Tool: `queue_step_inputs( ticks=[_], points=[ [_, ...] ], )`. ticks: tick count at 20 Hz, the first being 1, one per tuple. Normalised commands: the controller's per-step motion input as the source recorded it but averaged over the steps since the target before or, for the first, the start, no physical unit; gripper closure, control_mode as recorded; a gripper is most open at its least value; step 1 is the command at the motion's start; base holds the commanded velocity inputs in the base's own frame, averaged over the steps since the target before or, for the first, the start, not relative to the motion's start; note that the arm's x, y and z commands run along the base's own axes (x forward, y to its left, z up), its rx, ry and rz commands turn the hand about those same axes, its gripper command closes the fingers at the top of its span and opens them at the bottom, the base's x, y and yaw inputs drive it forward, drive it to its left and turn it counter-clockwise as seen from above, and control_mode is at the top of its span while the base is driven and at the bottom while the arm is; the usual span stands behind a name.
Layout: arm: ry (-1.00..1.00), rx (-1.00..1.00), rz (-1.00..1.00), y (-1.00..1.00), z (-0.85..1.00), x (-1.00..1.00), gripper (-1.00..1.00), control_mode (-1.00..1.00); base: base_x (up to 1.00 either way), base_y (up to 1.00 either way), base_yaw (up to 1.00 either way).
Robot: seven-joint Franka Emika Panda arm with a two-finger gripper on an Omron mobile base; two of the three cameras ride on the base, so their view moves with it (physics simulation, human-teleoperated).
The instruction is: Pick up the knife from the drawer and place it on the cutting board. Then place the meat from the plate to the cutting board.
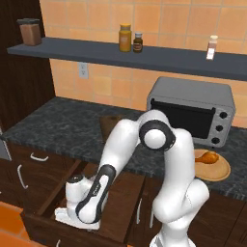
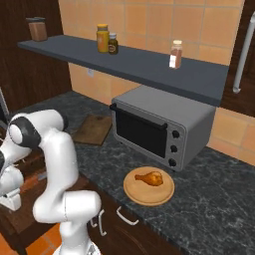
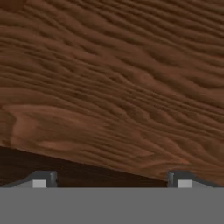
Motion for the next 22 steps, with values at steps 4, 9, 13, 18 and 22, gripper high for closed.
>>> queue_step_inputs(
  ticks=[4,9,13,18,22],
  points=[
    [-0.03,-0.15,0.0,0.79,0.6,-0.79,-1.0,-1.0,0.0,0.0,0.0],
    [-0.22,-0.08,-0.09,-0.15,0.82,0.01,-1.0,-1.0,0.0,0.0,0.0],
    [-0.29,-0.09,-0.12,-0.35,0.17,0.43,-1.0,-1.0,0.0,0.0,0.0],
    [-0.07,-0.01,-0.04,-0.37,0.0,0.27,-1.0,-1.0,0.0,0.0,0.0],
    [0.19,0.0,0.26,-0.1,0.0,0.44,-1.0,-1.0,0.0,0.0,0.0]
  ],
)
